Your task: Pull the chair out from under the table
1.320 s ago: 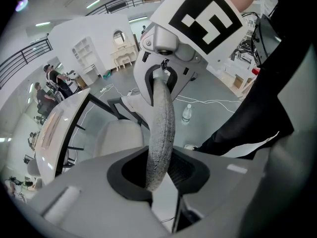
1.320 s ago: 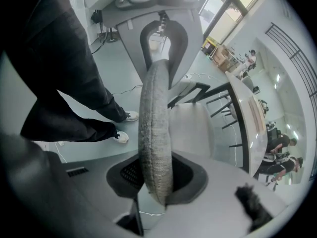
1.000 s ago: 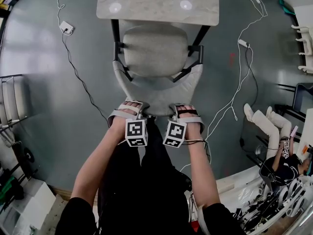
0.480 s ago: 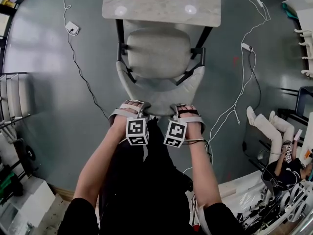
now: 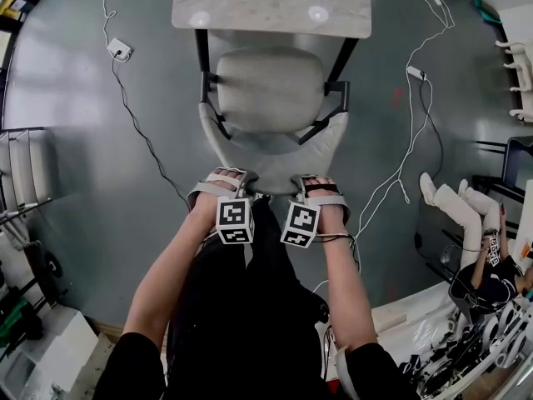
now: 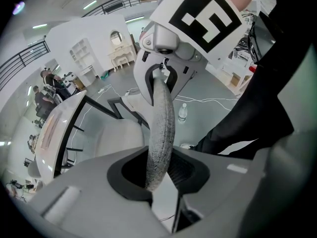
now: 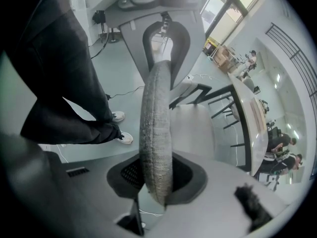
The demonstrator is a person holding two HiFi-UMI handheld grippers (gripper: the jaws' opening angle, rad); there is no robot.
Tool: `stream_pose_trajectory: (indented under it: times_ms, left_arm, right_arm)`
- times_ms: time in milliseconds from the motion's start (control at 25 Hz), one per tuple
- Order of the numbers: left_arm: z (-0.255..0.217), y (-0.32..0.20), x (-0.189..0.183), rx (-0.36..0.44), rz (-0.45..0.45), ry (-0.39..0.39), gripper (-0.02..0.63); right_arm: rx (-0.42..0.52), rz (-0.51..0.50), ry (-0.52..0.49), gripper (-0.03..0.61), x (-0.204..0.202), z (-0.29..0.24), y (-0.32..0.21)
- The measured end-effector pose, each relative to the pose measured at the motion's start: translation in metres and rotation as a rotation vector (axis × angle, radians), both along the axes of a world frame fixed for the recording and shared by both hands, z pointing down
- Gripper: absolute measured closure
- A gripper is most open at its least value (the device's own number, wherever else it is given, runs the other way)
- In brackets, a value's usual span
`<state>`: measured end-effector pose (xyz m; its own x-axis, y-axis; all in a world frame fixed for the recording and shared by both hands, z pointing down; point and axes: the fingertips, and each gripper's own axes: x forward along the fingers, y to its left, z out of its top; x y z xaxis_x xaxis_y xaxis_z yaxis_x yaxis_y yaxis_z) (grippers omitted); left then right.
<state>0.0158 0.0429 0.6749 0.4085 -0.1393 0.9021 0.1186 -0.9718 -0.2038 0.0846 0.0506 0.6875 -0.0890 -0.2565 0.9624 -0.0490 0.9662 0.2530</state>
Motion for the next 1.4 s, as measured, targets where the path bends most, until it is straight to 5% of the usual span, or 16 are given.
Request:
stream_pose_trajectory:
  times_ms: [1400]
  left_arm:
    - [0.002, 0.055, -0.023, 0.002, 0.046, -0.016, 0.522]
  right_arm:
    - [-0.025, 0.072, -0.001, 0.491, -0.022, 0.000, 0.062]
